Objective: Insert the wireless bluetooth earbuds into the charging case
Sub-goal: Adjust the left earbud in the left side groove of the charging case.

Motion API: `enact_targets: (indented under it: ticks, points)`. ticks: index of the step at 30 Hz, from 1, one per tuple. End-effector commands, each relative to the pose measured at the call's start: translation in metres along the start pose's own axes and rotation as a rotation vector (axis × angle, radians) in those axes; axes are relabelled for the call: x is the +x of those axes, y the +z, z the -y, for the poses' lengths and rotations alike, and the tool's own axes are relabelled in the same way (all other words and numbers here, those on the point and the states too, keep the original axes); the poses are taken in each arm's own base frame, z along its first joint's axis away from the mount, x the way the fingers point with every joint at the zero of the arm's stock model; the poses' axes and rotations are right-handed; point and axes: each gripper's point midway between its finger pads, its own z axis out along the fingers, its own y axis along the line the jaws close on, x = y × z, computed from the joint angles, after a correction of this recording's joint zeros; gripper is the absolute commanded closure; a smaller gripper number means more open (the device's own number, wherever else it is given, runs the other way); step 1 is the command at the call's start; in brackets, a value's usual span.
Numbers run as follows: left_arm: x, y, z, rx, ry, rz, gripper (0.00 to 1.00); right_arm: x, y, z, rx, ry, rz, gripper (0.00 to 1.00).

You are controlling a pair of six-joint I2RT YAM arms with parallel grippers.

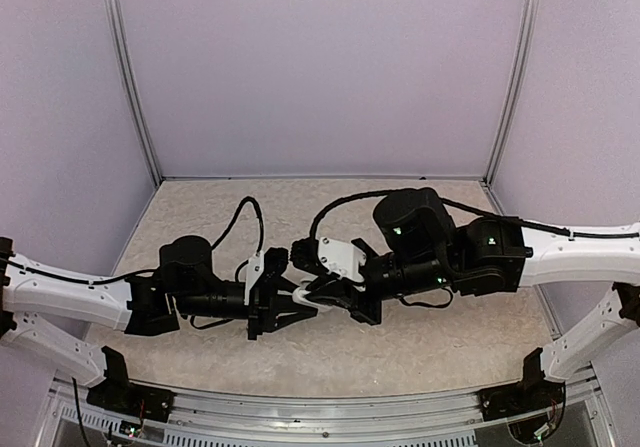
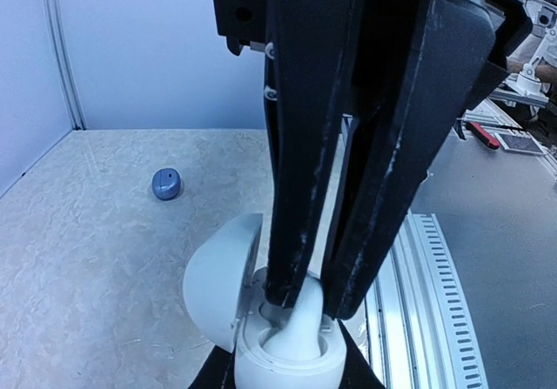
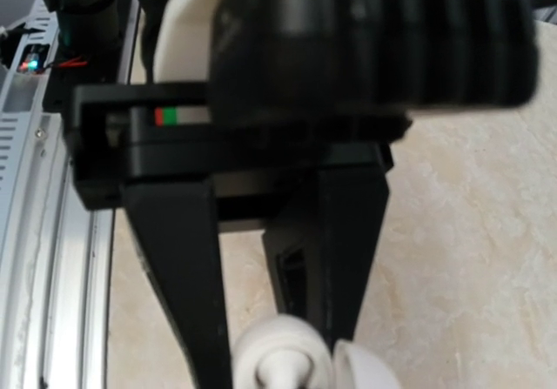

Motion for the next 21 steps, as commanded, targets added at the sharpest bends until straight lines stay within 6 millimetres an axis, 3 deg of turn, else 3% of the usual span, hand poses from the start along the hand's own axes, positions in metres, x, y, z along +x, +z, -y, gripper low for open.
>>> enact_targets:
  ticks: [1, 14, 21]
  points:
    - [-0.042, -0.008, 0.006, 0.019, 0.067, 0.149, 1.0, 0.009, -0.003, 0.007, 0.014, 0.008, -0.056, 0.86]
    - [-0.036, -0.005, 0.005, 0.022, 0.061, 0.132, 1.0, -0.02, -0.023, -0.005, 0.003, -0.047, 0.047, 0.75]
    - [-0.036, -0.005, 0.005, 0.022, 0.059, 0.132, 1.0, -0.032, -0.032, -0.002, 0.035, -0.059, 0.09, 0.8]
